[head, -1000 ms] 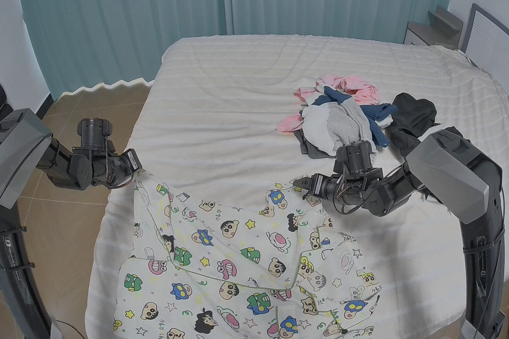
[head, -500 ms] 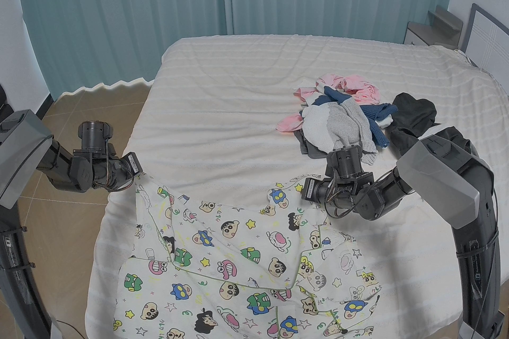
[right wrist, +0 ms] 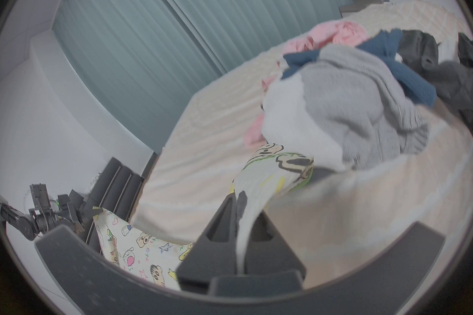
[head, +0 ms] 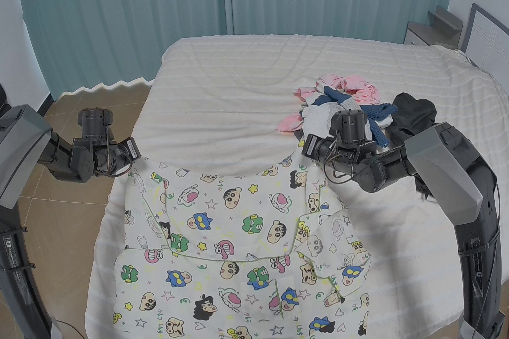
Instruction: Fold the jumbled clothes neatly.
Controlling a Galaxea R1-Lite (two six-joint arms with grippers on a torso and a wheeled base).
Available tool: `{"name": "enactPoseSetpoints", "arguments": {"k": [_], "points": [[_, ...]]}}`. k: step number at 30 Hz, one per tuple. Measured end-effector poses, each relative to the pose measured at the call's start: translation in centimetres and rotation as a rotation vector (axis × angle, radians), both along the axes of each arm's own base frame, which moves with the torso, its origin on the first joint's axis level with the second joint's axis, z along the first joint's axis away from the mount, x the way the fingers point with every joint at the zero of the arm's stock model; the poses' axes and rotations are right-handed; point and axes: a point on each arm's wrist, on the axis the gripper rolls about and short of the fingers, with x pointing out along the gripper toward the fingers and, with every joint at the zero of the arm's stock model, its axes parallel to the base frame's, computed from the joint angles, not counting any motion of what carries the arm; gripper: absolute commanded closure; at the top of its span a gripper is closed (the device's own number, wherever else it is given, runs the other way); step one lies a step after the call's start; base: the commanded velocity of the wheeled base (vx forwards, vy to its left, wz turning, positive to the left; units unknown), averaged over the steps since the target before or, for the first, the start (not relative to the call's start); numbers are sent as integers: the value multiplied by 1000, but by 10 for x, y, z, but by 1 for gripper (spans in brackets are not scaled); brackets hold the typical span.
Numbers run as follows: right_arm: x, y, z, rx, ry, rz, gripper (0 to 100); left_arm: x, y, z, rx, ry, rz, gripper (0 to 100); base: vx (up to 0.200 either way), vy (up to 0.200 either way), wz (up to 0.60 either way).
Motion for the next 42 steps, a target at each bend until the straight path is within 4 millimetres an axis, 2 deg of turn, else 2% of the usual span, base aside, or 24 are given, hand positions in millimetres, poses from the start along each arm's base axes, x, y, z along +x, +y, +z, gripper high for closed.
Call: {"name": "enactPoseSetpoints", "arguments": {"k": [5, 8, 16, 17, 23, 31, 37, 42], "points": [[9, -1, 21, 26, -85, -18, 100, 9, 1, 9, 7, -45, 24, 100, 0, 0, 0], [13, -2, 27, 30, -111, -22, 100, 14, 1, 10, 4, -61, 33, 100, 0, 0, 0], [20, -1, 20, 6, -127, -17, 100, 30, 3, -4, 7, -97, 68, 100, 0, 0, 0], [20, 0, 18, 5, -125, -17, 0, 31, 3, -7, 7, -93, 68, 0, 0, 0, 0], [23, -2, 9, -1, -111, -21, 0, 39, 4, -14, -13, -102, 91, 0, 0, 0, 0], [21, -24, 5, -15, -72, -84, 0, 43, 16, -16, 14, -124, 180, 0, 0, 0, 0], [-2, -45, 6, 4, 1, -128, 0, 19, 19, -19, -7, -44, 125, 0, 0, 0, 0], [-40, -59, 11, 50, 78, -157, 0, -11, 12, -19, -43, 44, 59, 0, 0, 0, 0]]}}
